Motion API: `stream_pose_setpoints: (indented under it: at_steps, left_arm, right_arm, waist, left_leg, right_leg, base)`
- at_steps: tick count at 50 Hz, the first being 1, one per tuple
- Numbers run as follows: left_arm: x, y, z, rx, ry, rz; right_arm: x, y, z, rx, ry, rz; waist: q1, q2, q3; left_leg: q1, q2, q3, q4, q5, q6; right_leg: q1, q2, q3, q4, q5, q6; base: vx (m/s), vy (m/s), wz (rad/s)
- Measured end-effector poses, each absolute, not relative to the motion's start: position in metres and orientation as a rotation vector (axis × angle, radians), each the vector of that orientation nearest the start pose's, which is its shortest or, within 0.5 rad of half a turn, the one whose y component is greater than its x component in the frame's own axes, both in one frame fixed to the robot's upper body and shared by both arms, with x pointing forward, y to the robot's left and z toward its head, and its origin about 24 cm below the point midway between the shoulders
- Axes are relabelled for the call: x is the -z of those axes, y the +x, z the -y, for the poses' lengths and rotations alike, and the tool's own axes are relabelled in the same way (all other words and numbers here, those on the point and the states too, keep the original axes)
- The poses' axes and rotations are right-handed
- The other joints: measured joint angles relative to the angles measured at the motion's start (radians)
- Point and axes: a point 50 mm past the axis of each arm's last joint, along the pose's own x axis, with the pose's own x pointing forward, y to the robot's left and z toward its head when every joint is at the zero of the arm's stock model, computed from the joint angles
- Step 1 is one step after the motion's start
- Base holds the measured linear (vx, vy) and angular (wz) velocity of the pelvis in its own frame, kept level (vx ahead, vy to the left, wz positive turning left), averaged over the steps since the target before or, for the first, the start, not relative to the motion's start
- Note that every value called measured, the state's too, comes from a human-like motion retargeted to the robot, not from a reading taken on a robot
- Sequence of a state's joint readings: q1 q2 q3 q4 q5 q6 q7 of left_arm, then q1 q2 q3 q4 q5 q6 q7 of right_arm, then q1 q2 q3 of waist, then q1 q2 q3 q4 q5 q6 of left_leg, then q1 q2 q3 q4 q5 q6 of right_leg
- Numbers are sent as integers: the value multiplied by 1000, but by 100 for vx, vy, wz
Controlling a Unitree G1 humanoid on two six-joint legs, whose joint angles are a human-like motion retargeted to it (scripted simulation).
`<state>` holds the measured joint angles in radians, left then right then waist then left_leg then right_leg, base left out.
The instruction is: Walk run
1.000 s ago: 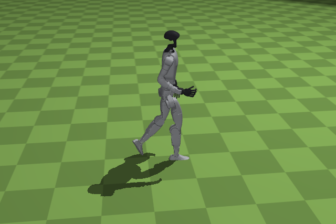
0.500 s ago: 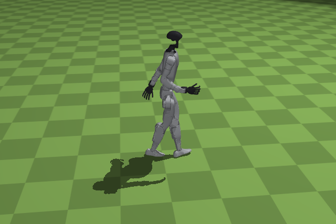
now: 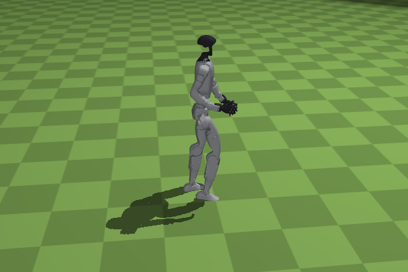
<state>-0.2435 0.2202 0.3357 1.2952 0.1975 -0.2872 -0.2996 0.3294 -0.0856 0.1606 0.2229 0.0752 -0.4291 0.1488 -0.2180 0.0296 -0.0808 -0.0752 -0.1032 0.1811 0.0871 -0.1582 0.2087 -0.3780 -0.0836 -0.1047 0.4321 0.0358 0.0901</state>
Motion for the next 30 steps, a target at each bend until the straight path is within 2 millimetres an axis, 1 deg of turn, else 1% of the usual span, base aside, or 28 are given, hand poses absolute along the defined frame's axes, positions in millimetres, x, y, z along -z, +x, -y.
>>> stream_pose_setpoints:
  at_steps: [2, 3, 5, 6, 7, 8, 10, 11, 12, 15, 16, 17, 18, 19, 20, 22, 25, 27, 30]
  left_arm:
    - [106, 210, -238, 90, 102, -695]
    - [102, 215, -238, 106, 119, -673]
    - [98, 220, -237, 135, 150, -648]
    - [100, 218, -236, 152, 160, -661]
    - [103, 214, -234, 166, 169, -678]
    - [107, 208, -233, 179, 176, -706]
    - [120, 188, -230, 193, 177, -782]
    - [129, 174, -225, 198, 170, -835]
    - [138, 159, -220, 200, 161, -891]
    - [161, 103, -206, 175, 109, -1092]
    - [167, 83, -203, 168, 86, -1162]
    - [171, 63, -201, 162, 64, -1233]
    - [173, 43, -201, 154, 42, -1302]
    - [175, 23, -201, 144, 25, -1371]
    - [175, 4, -201, 132, 9, -1438]
    - [174, -33, -201, 91, -19, -1560]
    - [167, -83, -193, 4, -88, -1715]
    - [161, -109, -188, -58, -157, -1783]
    - [153, -139, -181, -143, -251, -1853]
  right_arm:
    - [37, 160, 143, -187, 39, -137]
    - [38, 158, 144, -180, 41, -145]
    - [39, 156, 145, -173, 42, -154]
    - [40, 155, 146, -168, 39, -160]
    - [41, 153, 147, -166, 37, -166]
    - [42, 152, 147, -167, 36, -173]
    - [44, 153, 146, -178, 38, -185]
    - [45, 154, 148, -177, 37, -191]
    - [46, 155, 149, -176, 33, -194]
    - [43, 158, 154, -176, 3, -177]
    - [41, 161, 155, -176, -8, -166]
    - [38, 164, 156, -178, -17, -154]
    - [36, 167, 157, -183, -23, -141]
    - [34, 170, 157, -187, -27, -128]
    - [32, 174, 158, -190, -29, -115]
    - [27, 182, 161, -191, -40, -89]
    - [20, 191, 168, -194, -82, -57]
    - [15, 193, 172, -190, -113, -34]
    - [11, 195, 176, -174, -133, -12]
  waist:
    - [-29, -12, 16]
    - [-42, -16, 23]
    - [-25, -38, 41]
    - [-26, -40, 48]
    - [-36, -40, 53]
    - [-60, -33, 54]
    - [-63, -25, 41]
    - [-57, -18, 31]
    - [-50, -13, 22]
    - [-58, -7, 12]
    - [-56, -12, 11]
    - [-52, -18, 9]
    - [-42, -27, 6]
    - [-33, -39, 4]
    - [-23, -51, 3]
    - [4, -71, 10]
    - [47, -77, 26]
    - [66, -71, 32]
    - [101, -65, 38]
  left_leg:
    - [37, -23, -47, -1, -15, -5]
    - [57, -33, -69, -3, -23, -8]
    - [113, -55, -76, -15, -42, -13]
    - [137, -57, -93, -12, -54, -18]
    - [157, -56, -116, -3, -65, -23]
    - [165, -49, -152, 15, -74, -29]
    - [162, -40, -173, 55, -87, -43]
    - [149, -35, -180, 83, -79, -54]
    - [135, -29, -181, 116, -59, -69]
    - [71, -11, -171, 270, 91, -145]
    - [40, -5, -156, 333, 133, -183]
    - [9, 3, -133, 396, 167, -218]
    - [-22, 17, -95, 457, 188, -248]
    - [-48, 38, -49, 515, 190, -256]
    - [-73, 62, 2, 570, 182, -253]
    - [-105, 110, 107, 622, 156, -225]
    - [-153, 130, 173, 612, 120, -195]
    - [-193, 128, 183, 564, 104, -192]
    - [-241, 133, 226, 448, 87, -184]
  right_leg:
    - [-12, 3, 109, -124, -7, -9]
    - [-9, 24, 211, -180, -4, 1]
    - [42, 64, 454, -293, 35, 70]
    - [59, 51, 452, -308, 94, 85]
    - [72, 44, 425, -310, 121, 83]
    - [78, 49, 347, -288, 84, 48]
    - [91, -11, 113, -271, 30, 7]
    - [105, 26, 194, -275, 13, -16]
    - [120, 48, 240, -279, -2, -29]
    - [169, 17, 178, -311, -27, -18]
    - [185, -7, 112, -324, -29, -18]
    - [198, -22, 69, -334, -32, -19]
    - [206, -23, 73, -339, -39, -21]
    - [215, -28, 69, -342, -45, -20]
    - [223, -36, 62, -343, -52, -17]
    - [242, -48, 23, -344, -62, -18]
    - [274, -43, -17, -350, -75, -24]
    - [297, -33, -46, -359, -87, -25]
    - [330, -14, -97, -378, -108, -28]
  base:
    - [47, -20, 128]
    - [46, -21, 96]
    - [57, -30, 47]
    - [56, -33, 70]
    - [46, -28, 137]
    - [45, -33, 140]
    - [46, -41, 97]
    - [42, -31, 70]
    - [43, -22, 76]
    - [47, -22, 105]
    - [37, -17, 107]
    - [32, -17, 78]
    - [33, -20, 66]
    - [38, -25, 61]
    - [37, -25, 64]
    - [25, -17, 59]
    - [29, -8, 61]
    - [28, -5, 86]
    - [31, -3, 96]
